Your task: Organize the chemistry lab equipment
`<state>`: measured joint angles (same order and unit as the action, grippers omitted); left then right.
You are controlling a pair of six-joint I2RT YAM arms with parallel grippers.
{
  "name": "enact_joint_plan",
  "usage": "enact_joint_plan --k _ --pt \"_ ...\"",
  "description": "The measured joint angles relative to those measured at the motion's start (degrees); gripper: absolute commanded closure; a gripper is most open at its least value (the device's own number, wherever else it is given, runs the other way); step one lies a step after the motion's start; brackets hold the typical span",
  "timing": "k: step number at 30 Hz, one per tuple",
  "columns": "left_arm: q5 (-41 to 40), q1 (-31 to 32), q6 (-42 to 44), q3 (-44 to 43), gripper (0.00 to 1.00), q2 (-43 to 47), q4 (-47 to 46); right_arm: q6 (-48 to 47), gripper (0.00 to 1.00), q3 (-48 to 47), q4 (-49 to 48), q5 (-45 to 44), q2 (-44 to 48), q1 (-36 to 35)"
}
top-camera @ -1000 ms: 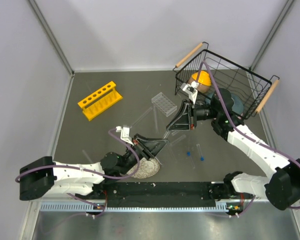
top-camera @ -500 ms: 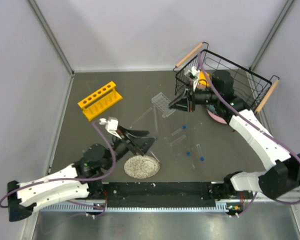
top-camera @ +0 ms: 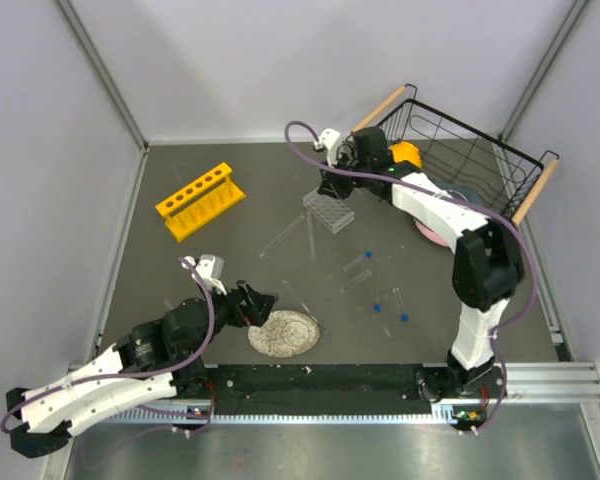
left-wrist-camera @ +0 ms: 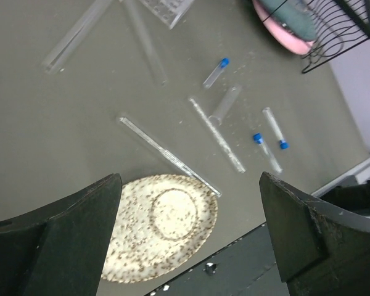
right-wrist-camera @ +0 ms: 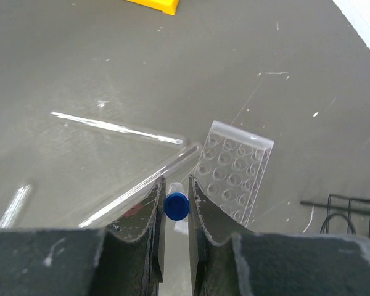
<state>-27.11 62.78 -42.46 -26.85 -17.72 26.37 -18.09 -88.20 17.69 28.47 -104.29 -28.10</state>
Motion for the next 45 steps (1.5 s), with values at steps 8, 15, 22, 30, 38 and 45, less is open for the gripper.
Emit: enact_joint_plan --k 8,15,22,30,38,45 --pt "-2.54 -0.02 -0.7 0.33 0.01 0.0 4.94 -2.34 0.93 -11.85 0.11 -4.92 -12.76 -3.06" --pt "-3.48 -0.02 -0.92 0.33 0.01 0.0 5.4 -2.34 0.92 -16.37 -0.09 -7.04 -18.4 -3.28" --pt "-3.87 -0.02 -0.94 0.44 0.01 0.0 5.44 -2.34 0.92 -17.99 0.0 -7.69 -21.22 -3.3" --pt "-3.87 -0.02 -0.92 0.44 0.01 0.26 6.97 -2.32 0.92 -18.86 -0.11 -8.52 -22.53 -3.3" --pt "-3.87 -0.02 -0.92 0.44 0.01 0.72 7.32 -2.29 0.91 -18.88 -0.09 -9.35 -22.97 -3.3" --pt "-3.85 -0.02 -0.94 0.44 0.01 0.72 7.3 -1.75 0.85 -18.88 -0.15 -9.22 -25.44 -3.3"
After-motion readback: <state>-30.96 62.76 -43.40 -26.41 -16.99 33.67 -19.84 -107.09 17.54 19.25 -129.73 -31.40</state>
